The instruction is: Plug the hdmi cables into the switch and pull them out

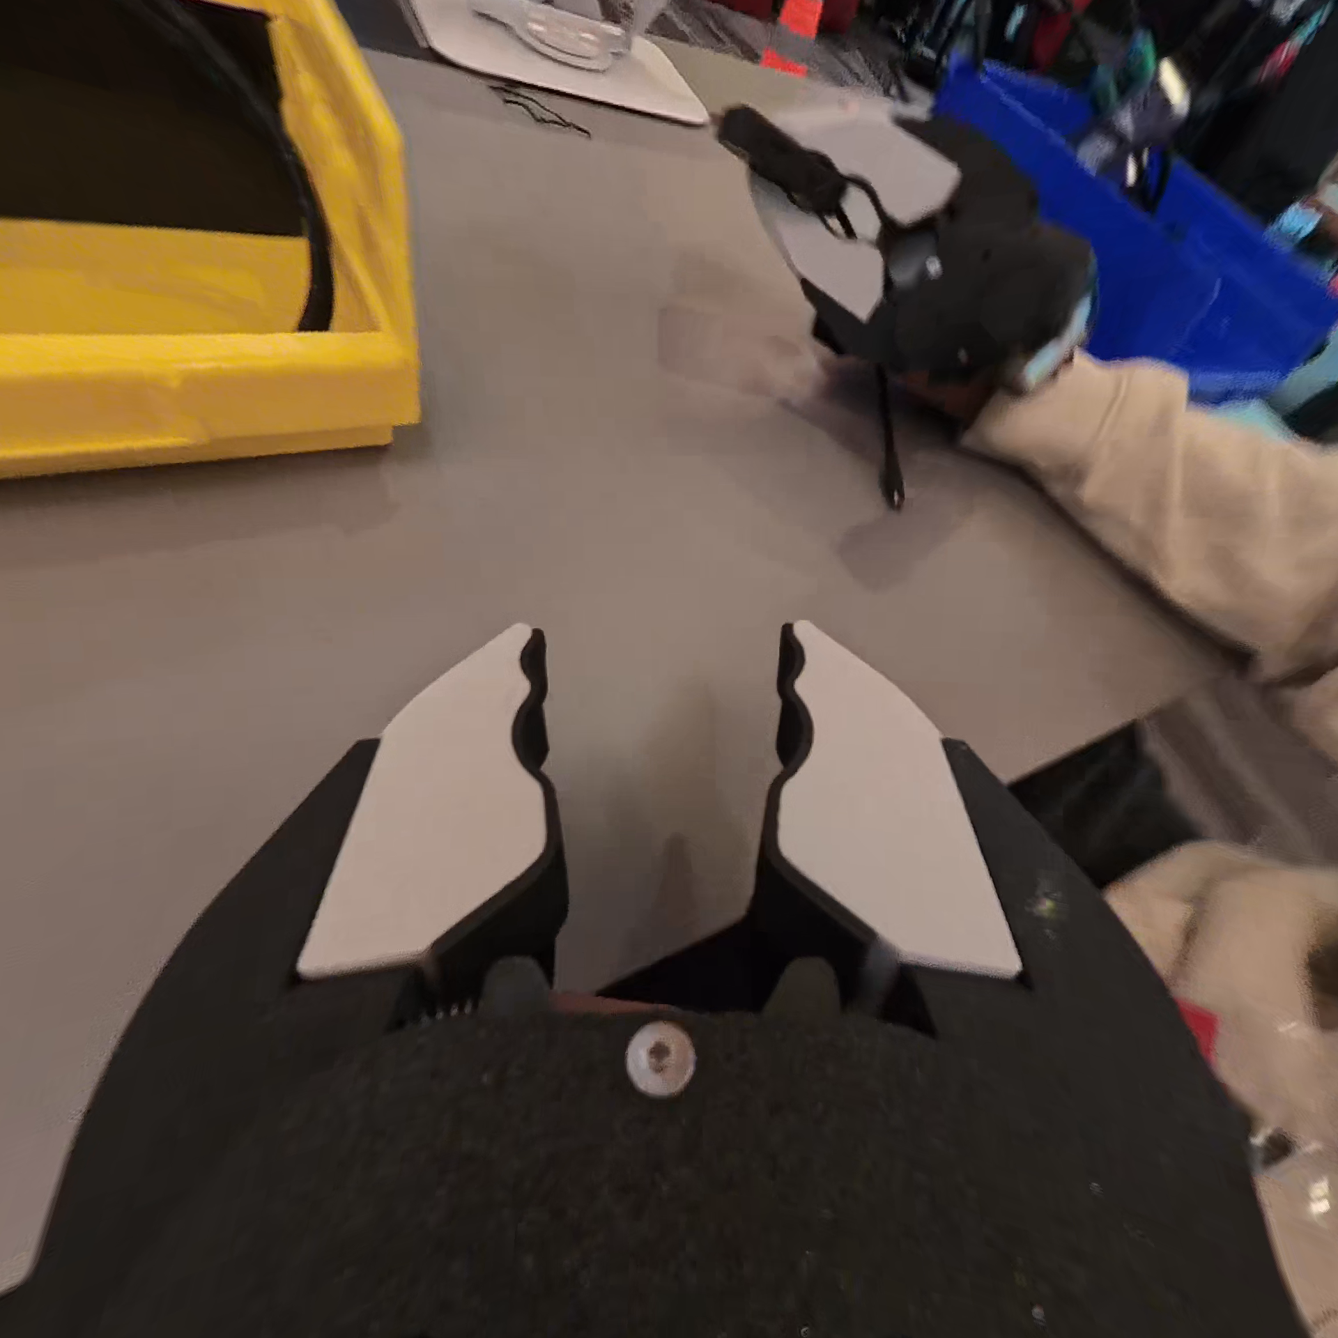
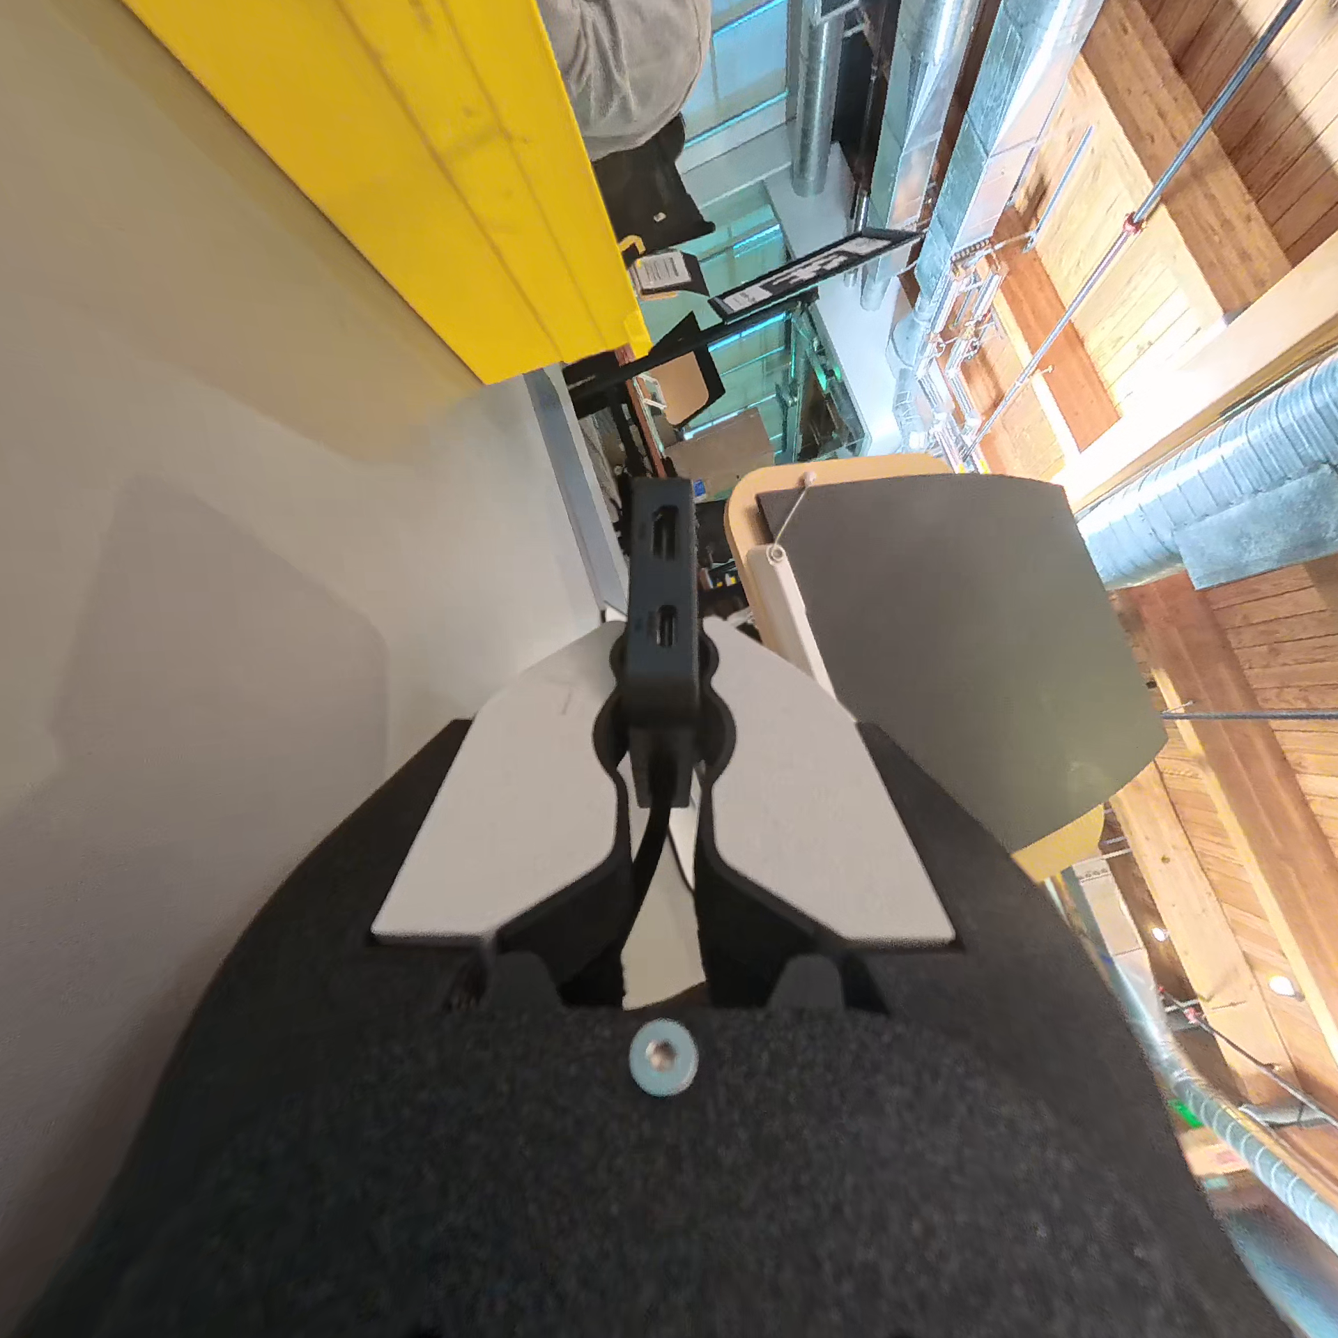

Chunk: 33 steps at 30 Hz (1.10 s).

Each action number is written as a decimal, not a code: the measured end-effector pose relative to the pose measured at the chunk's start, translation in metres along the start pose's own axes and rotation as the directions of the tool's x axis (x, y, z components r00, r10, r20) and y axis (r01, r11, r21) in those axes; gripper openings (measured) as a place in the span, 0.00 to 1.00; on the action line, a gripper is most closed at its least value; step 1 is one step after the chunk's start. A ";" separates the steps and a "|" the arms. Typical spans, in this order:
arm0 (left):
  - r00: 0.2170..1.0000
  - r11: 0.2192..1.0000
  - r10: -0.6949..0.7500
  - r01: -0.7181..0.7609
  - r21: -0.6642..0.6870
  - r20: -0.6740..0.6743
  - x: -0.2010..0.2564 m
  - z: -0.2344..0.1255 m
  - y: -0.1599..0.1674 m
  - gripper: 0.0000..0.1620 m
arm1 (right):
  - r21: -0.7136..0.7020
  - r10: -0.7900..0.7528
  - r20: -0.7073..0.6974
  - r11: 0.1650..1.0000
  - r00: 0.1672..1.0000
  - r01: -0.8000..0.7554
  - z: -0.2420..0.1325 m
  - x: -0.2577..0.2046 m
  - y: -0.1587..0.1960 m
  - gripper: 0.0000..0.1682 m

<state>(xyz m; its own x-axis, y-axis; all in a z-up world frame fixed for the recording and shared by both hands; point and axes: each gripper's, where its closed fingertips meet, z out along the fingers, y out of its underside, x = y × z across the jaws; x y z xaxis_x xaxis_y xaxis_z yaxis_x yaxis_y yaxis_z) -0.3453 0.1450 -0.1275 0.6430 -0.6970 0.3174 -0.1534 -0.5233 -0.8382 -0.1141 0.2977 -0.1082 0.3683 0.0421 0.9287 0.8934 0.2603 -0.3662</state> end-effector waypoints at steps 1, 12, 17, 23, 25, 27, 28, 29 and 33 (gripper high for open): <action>0.999 0.999 -0.052 0.052 -0.018 -0.009 -0.010 0.002 -0.012 0.38 | -0.006 0.012 0.003 1.000 1.000 -0.012 0.000 0.001 0.002 0.08; 0.892 0.931 -0.271 0.339 -0.138 0.361 -0.155 0.097 -0.147 0.35 | -0.033 0.049 0.053 0.998 0.997 -0.048 0.004 -0.005 0.009 0.08; 0.860 0.892 -0.361 0.432 -0.137 0.360 -0.162 0.133 -0.147 0.34 | -0.047 0.079 0.068 0.996 0.995 -0.076 0.005 -0.005 0.012 0.08; 0.851 0.874 -0.432 0.476 -0.094 0.298 -0.162 0.133 -0.151 0.00 | -0.064 0.135 0.081 0.989 0.987 -0.130 0.007 -0.004 0.017 0.08; 0.845 0.868 -0.450 0.490 -0.082 0.288 -0.165 0.129 -0.153 0.00 | -0.065 0.136 0.085 0.989 0.987 -0.130 0.007 -0.004 0.017 0.08; 0.837 0.855 -0.476 0.513 -0.083 0.270 -0.165 0.128 -0.153 0.00 | -0.065 0.129 0.088 0.990 0.988 -0.123 0.007 -0.005 0.016 0.08; 0.836 0.848 -0.490 0.523 -0.086 0.248 -0.161 0.129 -0.154 0.04 | -0.064 0.125 0.091 0.991 0.988 -0.119 0.007 -0.006 0.016 0.08; 0.839 0.847 -0.498 0.525 -0.086 0.221 -0.156 0.130 -0.155 0.12 | -0.065 0.122 0.095 0.991 0.988 -0.116 0.007 -0.007 0.016 0.08; 0.841 0.853 -0.479 0.514 -0.093 0.251 -0.154 0.138 -0.154 0.22 | -0.069 0.112 0.108 0.992 0.988 -0.105 0.008 -0.010 0.015 0.08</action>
<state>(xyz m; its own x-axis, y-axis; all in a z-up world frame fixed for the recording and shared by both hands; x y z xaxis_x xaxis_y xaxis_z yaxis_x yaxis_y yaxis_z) -0.3175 0.4007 -0.1089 0.8028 -0.2120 0.5572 0.1296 -0.8502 -0.5102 -0.1062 0.3085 -0.1231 0.4360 0.1753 0.8827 0.8655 0.1873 -0.4646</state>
